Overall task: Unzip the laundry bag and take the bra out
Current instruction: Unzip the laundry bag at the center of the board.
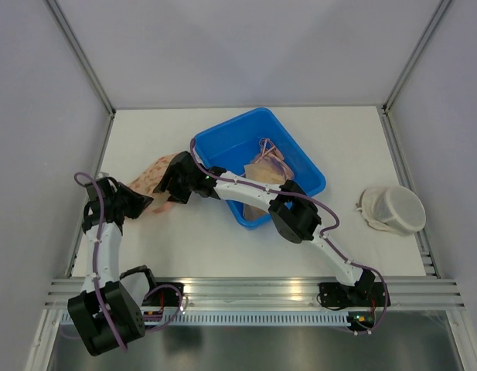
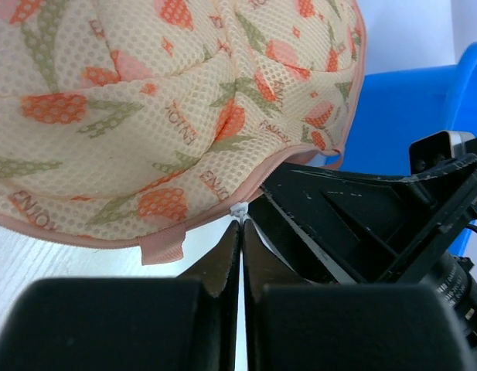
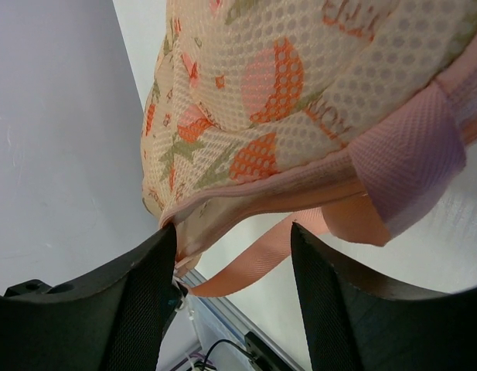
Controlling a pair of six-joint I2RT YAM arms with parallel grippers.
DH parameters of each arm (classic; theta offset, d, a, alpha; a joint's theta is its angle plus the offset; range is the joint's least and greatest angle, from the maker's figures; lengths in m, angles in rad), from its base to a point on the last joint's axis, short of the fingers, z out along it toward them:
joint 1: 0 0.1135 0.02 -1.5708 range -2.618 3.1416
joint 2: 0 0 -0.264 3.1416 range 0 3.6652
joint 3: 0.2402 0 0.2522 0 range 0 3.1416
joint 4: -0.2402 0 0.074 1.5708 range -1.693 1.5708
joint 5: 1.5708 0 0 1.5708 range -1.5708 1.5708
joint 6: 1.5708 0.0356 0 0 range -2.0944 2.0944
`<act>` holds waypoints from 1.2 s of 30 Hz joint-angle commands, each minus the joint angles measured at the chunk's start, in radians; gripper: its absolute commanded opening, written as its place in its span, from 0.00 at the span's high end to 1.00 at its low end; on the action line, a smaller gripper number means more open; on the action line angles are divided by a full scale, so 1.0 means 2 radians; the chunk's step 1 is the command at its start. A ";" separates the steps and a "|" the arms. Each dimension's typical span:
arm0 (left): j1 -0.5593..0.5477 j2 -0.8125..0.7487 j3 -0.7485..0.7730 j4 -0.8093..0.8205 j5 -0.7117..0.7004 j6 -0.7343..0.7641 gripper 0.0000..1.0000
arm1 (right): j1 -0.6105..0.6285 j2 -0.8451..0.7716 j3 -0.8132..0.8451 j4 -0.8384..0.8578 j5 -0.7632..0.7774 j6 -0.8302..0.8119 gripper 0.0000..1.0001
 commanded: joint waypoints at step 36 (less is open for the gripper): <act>-0.003 -0.023 0.009 -0.042 -0.047 0.022 0.98 | 0.002 0.018 0.047 0.044 0.010 0.015 1.00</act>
